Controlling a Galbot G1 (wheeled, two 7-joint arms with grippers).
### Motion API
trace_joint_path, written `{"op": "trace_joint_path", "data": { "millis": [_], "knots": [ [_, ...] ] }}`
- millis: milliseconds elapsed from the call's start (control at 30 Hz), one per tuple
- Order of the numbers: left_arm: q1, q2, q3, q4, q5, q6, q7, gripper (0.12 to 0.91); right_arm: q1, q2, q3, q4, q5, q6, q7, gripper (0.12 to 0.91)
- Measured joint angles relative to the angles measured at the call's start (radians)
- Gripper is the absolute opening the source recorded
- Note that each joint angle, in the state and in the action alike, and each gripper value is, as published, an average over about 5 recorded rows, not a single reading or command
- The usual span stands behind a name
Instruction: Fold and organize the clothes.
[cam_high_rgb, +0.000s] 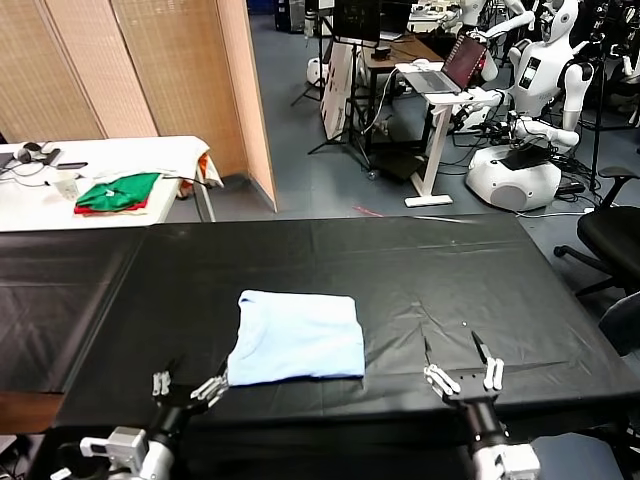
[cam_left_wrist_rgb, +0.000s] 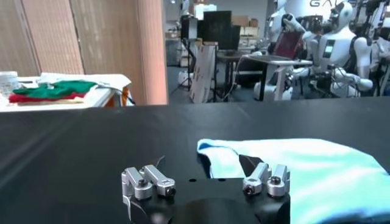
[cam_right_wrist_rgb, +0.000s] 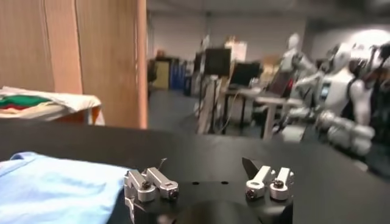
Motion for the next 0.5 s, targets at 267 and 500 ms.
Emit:
{"op": "trace_joint_path", "data": {
  "millis": [267,500],
  "knots": [
    [0.048,0.000,-0.022,-0.027,0.001,0.018,-0.001,0.907,-0.152,0.044,0.015,0.034,-0.035,0.045,0.054,0.907],
    [0.062,-0.014,-0.019,-0.028,0.008,0.016,0.003,0.907,-0.193,0.051,0.017,0.040,-0.037,0.043,0.055,0.907]
  ]
}}
